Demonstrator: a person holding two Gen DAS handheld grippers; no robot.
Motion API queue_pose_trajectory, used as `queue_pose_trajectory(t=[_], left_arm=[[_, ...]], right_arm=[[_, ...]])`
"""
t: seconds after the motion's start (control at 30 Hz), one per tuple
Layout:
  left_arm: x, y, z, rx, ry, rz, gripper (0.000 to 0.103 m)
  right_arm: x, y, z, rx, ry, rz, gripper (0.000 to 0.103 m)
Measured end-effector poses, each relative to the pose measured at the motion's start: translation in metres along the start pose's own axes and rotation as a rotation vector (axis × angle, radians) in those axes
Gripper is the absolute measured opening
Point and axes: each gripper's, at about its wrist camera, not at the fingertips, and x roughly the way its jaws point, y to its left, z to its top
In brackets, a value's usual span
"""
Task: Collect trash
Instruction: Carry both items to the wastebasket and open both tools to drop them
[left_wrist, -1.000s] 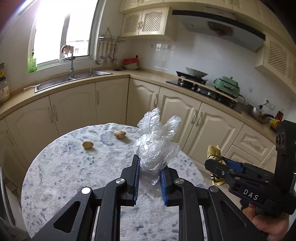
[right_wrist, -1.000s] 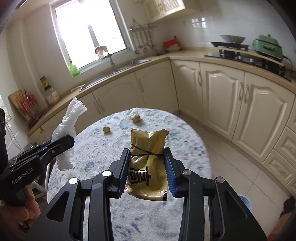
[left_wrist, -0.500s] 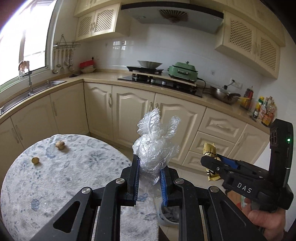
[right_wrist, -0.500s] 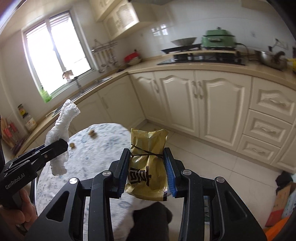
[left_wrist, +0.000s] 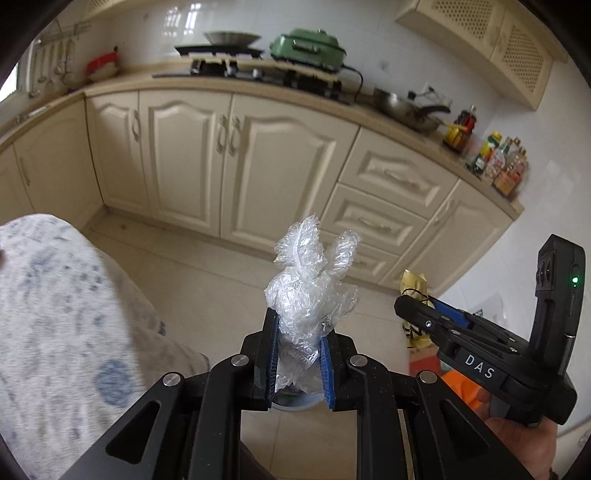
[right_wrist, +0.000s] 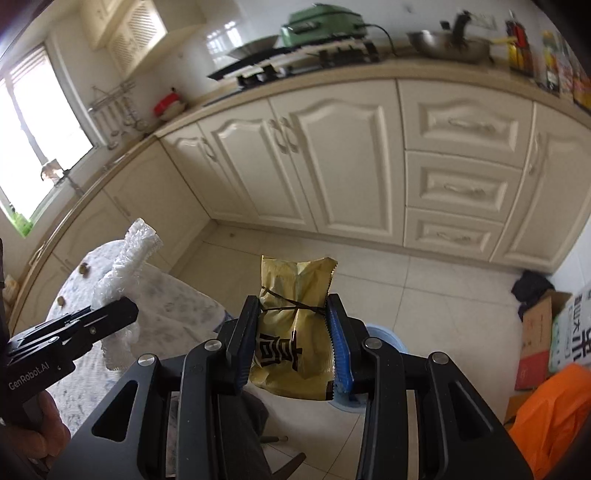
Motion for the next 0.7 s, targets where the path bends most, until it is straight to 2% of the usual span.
queue_pose_trajectory(t=[0.27, 0.57, 0.63, 0.7], left_arm=[[0.074, -0.013, 0.027, -0.003, 0.139, -0.039, 0.016], [0.172, -0.014, 0.069, -0.024, 0.257, -0.083, 0.018], [0.193, -0.012, 0.075, -0.02, 0.292, -0.091, 0.029], [0.212, -0.003, 0.078, -0.061, 0.318, -0.077, 0.054]], right_arm=[[0.03, -0.04, -0.008, 0.065, 0.07, -0.05, 0.036], [0.058, -0.06, -0.013, 0.104, 0.126, -0.063, 0.036], [0.066, -0.064, -0.014, 0.114, 0.136, -0.066, 0.038], [0.075, -0.071, -0.015, 0.135, 0.147, -0.078, 0.039]])
